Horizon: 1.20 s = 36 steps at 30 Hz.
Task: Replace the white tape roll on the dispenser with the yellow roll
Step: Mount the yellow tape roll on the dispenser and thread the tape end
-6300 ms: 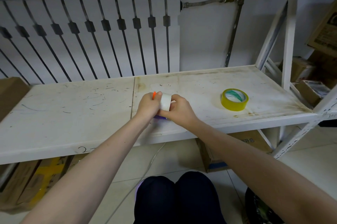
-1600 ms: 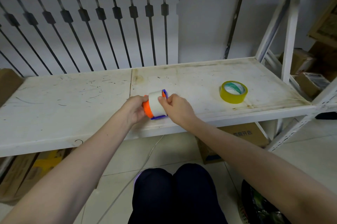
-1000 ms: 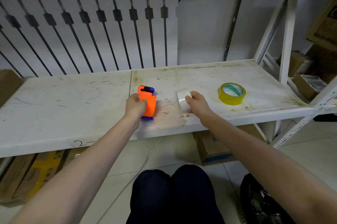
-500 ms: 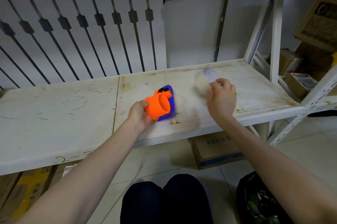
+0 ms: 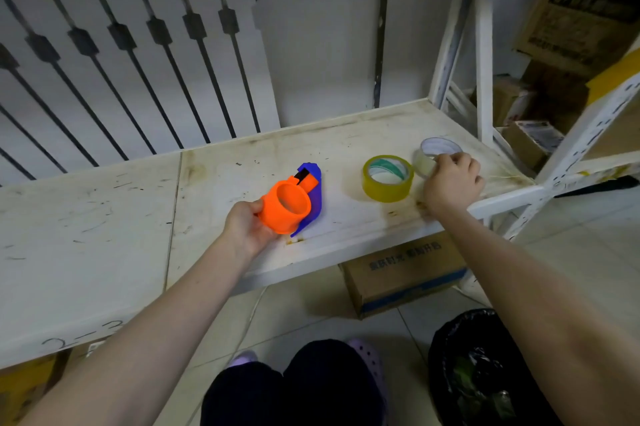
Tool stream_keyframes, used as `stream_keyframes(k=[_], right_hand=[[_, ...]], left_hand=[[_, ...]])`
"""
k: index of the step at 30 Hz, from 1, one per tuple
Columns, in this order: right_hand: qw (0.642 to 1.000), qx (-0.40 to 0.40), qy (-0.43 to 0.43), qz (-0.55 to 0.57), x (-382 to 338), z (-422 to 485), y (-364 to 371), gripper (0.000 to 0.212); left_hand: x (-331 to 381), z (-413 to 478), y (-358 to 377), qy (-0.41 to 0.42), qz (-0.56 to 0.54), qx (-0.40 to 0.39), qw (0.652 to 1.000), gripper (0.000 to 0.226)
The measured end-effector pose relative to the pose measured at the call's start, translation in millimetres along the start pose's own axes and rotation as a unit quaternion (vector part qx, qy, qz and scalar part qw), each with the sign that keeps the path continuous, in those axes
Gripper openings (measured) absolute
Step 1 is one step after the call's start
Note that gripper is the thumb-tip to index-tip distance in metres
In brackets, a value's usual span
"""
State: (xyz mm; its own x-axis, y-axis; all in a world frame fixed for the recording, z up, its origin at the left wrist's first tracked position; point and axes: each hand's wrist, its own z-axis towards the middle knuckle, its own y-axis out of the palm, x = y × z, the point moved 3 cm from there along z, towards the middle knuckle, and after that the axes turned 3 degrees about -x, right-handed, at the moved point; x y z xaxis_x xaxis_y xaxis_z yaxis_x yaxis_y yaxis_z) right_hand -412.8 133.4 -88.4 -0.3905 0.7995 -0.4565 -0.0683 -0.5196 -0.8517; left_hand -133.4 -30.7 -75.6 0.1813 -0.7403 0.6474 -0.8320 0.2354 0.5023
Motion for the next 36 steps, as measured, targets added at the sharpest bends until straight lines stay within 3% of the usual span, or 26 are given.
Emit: stream_keyframes(k=[6, 9, 11, 16, 18, 22, 25, 27, 30, 36], right_hand=[[1.0, -0.007, -0.014, 0.02, 1, -7, 7, 0.039], [0.989, 0.037, -0.12, 0.072, -24, -17, 1, 0.035], [0.977, 0.011, -0.199, 0.083, -44, -27, 1, 0.026], [0.956, -0.126, -0.232, -0.129, -65, -44, 19, 0.033], [0.955, -0.137, -0.223, -0.137, -66, -46, 20, 0.022], [0.963, -0.138, -0.223, -0.063, -75, -55, 16, 0.025], [0.954, -0.198, -0.208, 0.086, -86, -72, 10, 0.036], [0.925, -0.241, -0.199, 0.215, -101, -87, 6, 0.031], [0.868, -0.289, -0.179, 0.362, -120, -113, 1, 0.012], [0.738, -0.408, -0.046, 0.535, -138, -157, 2, 0.01]], left_hand=[[-2, 4, -4, -0.011, -0.01, 0.003, 1.0, 0.029], [-3, 6, -3, -0.005, -0.028, -0.002, 1.0, 0.03], [-1, 6, -4, -0.003, -0.02, -0.004, 1.0, 0.034], [9, 0, -11, 0.044, 0.044, 0.006, 0.998, 0.046], [16, -4, -18, 0.073, 0.076, 0.028, 0.994, 0.04], [34, -13, -30, 0.158, 0.104, 0.095, 0.977, 0.022], [41, -20, -36, 0.21, 0.113, 0.133, 0.962, 0.016], [43, -24, -40, 0.228, 0.124, 0.162, 0.952, 0.007], [44, -31, -47, 0.249, 0.167, 0.192, 0.935, 0.024], [38, -44, -58, 0.309, 0.224, 0.196, 0.903, 0.028]])
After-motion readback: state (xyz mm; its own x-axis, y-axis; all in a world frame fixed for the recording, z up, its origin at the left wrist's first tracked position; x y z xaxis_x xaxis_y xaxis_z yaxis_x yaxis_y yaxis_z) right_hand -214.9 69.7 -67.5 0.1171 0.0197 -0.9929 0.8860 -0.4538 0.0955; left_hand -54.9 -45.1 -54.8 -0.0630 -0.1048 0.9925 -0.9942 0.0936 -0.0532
